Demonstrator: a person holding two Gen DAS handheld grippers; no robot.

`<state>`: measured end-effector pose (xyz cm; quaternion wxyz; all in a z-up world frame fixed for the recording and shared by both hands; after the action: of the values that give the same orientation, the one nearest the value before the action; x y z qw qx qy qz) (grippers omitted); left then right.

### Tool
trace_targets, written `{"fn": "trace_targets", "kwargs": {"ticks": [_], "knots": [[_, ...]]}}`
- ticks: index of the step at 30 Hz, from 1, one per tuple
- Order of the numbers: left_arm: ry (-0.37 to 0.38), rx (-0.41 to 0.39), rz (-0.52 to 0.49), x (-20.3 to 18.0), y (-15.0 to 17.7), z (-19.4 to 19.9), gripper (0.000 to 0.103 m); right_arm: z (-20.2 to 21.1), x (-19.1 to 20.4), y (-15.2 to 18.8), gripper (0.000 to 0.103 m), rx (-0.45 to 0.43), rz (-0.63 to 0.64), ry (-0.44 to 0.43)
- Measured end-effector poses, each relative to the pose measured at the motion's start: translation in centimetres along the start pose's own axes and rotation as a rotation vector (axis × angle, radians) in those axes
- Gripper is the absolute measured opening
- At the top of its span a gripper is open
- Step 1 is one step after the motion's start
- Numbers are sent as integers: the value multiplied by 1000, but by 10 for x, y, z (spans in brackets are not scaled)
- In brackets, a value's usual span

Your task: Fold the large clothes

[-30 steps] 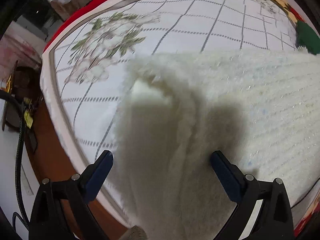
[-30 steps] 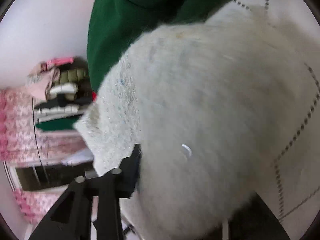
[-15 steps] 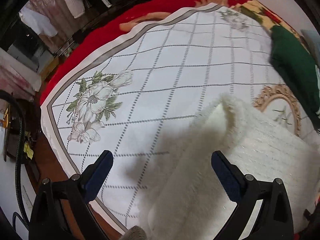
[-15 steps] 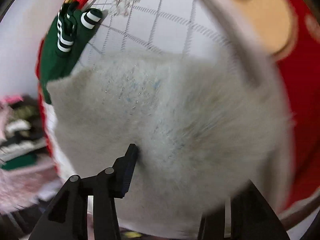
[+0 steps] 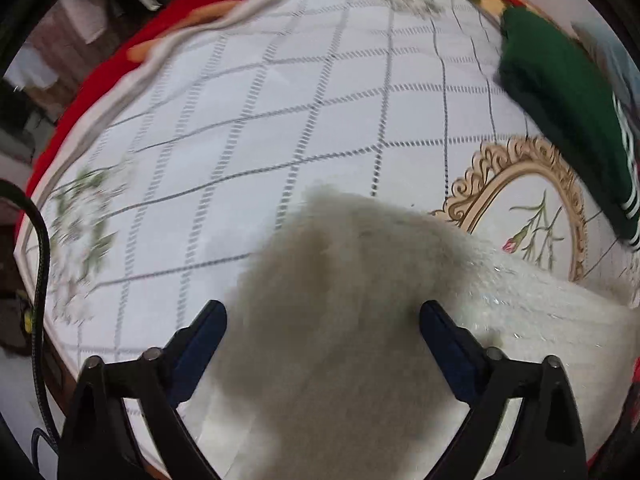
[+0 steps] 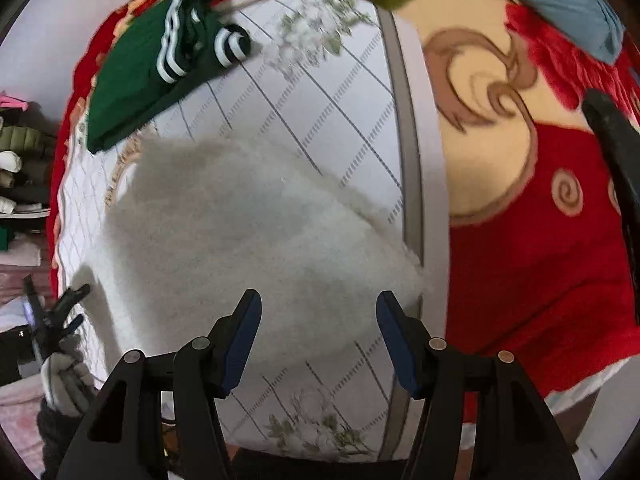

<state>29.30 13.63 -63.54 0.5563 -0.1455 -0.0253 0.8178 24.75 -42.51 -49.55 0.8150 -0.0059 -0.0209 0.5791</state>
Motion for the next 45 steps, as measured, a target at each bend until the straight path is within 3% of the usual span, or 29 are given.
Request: {"fn": "trace_targets", "kwargs": {"ticks": [1,2,4,11,14,17,18,20,24,27,30,31,33,34,35,37,40,45], "knots": [[-15,-2,-10,-1,-1,-1,50,0,5,-3,62,-1,11,-8],[-10,-14,-14,-2,-1,0,32,-6,18,-14,62,2,13,-22],[22,-44,-5,-2,0,10,17,-9,41,-31,62,5,13,-84],[75,-162,88,7,7,68,14,-20,138,-75,62,-21,120,-216],[84,-162,124,14,9,73,14,-31,169,-81,62,-27,161,-231],[62,-129,155,30,15,60,14,-53,196,-80,52,9,201,-217],[59,-119,159,34,16,54,14,-68,204,-81,41,27,225,-165],[48,-76,156,41,21,36,16,-91,211,-84,31,60,237,-113],[55,-29,125,44,26,11,21,-131,225,-94,29,88,251,-29],[72,-19,77,37,23,20,23,-138,236,-102,29,105,269,28],[76,-34,53,33,23,44,30,-126,236,-104,32,116,269,5],[70,-45,42,31,23,54,37,-116,234,-104,32,100,272,-23],[53,-80,-1,25,23,75,64,-96,225,-103,34,54,260,-78],[46,-101,-25,21,22,85,86,-83,216,-101,41,22,245,-114],[43,-127,-47,17,22,95,90,-72,208,-100,47,-9,231,-135],[42,-165,-85,6,21,112,90,-47,186,-95,73,-97,196,-190],[39,-183,-123,-10,17,126,91,-18,151,-81,76,-181,190,-237],[108,-125,-201,-76,34,123,92,-12,80,-52,76,-117,105,-193]]}}
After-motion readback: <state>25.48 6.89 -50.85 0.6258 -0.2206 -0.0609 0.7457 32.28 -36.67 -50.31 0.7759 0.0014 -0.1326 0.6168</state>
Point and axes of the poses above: each gripper's, at about its wrist camera, not at the fingertips, and z roughly against the way its jaws point, x to its left, y to its underside, the point moved 7 cm from there along -z, roughly the way its jaws point, and after that the axes turned 11 degrees about y, right-handed, at the moved point
